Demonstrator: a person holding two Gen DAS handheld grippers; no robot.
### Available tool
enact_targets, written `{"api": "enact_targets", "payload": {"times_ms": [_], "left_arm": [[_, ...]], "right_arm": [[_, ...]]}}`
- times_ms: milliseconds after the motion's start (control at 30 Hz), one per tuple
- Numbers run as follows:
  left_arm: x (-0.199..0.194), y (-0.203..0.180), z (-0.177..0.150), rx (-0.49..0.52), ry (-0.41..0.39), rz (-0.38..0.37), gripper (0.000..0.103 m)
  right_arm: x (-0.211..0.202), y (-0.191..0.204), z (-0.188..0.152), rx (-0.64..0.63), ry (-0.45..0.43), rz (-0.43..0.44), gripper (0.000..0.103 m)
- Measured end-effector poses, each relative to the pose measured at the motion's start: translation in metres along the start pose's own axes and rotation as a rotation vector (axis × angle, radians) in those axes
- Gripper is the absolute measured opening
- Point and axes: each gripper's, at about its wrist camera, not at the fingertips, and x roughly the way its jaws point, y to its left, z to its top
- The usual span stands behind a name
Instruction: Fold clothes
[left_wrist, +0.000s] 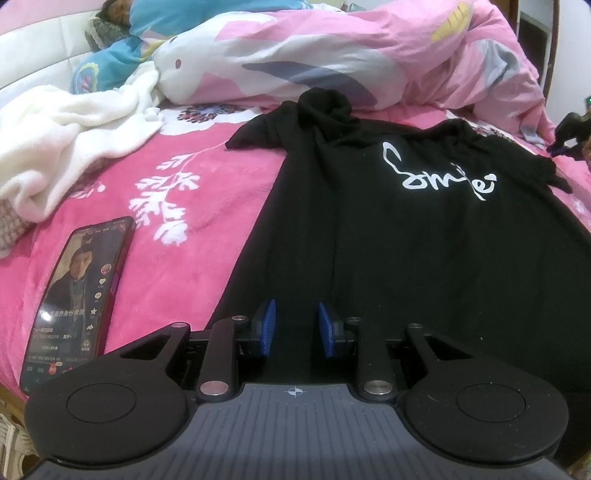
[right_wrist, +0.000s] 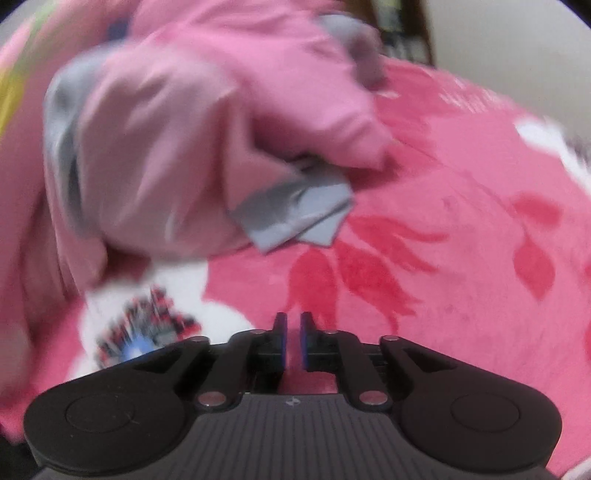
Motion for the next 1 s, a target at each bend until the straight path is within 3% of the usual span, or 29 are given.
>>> {"api": "enact_targets", "payload": {"times_ms": [100, 200, 367, 467, 600, 633, 700, 867, 1000], "left_arm": [[0.0, 0.0, 0.0, 0.0, -0.001, -0.002, 0.026], [0.001, 0.001, 0.0, -0.005, -0.003, -0.006, 0.026], [0.001, 0.004, 0.0, -0.021, -0.008, -0.02, 0.027], [0.001, 0.007, -0.001, -0.032, -0.012, -0.033, 0.027], [0.002, 0.009, -0.001, -0.044, -0.017, -0.042, 0.027], [0.002, 0.009, -0.001, -0.045, -0.018, -0.043, 0.027], [0.002, 0.01, -0.001, -0.049, -0.022, -0.045, 0.027], [0.001, 0.012, -0.003, -0.054, -0.029, -0.053, 0.027], [0.002, 0.013, -0.003, -0.057, -0.031, -0.058, 0.027]], "right_arm": [[-0.019, -0.006, 0.001, 0.04, 0.079, 0.102, 0.02], [-0.034, 0.009, -0.013, -0.066, 0.244, 0.134, 0.035], [-0.042, 0.026, -0.051, -0.223, 0.448, 0.051, 0.036], [-0.035, 0.027, -0.064, -0.237, 0.505, 0.023, 0.038], [-0.032, 0.031, -0.072, -0.267, 0.471, 0.031, 0.026], [-0.034, 0.034, -0.071, -0.288, 0.458, 0.022, 0.012], [-0.041, 0.038, -0.068, -0.336, 0.429, -0.002, 0.004], [-0.057, 0.05, -0.06, -0.457, 0.356, -0.064, 0.003], [-0.057, 0.052, -0.056, -0.529, 0.348, -0.145, 0.003]]}}
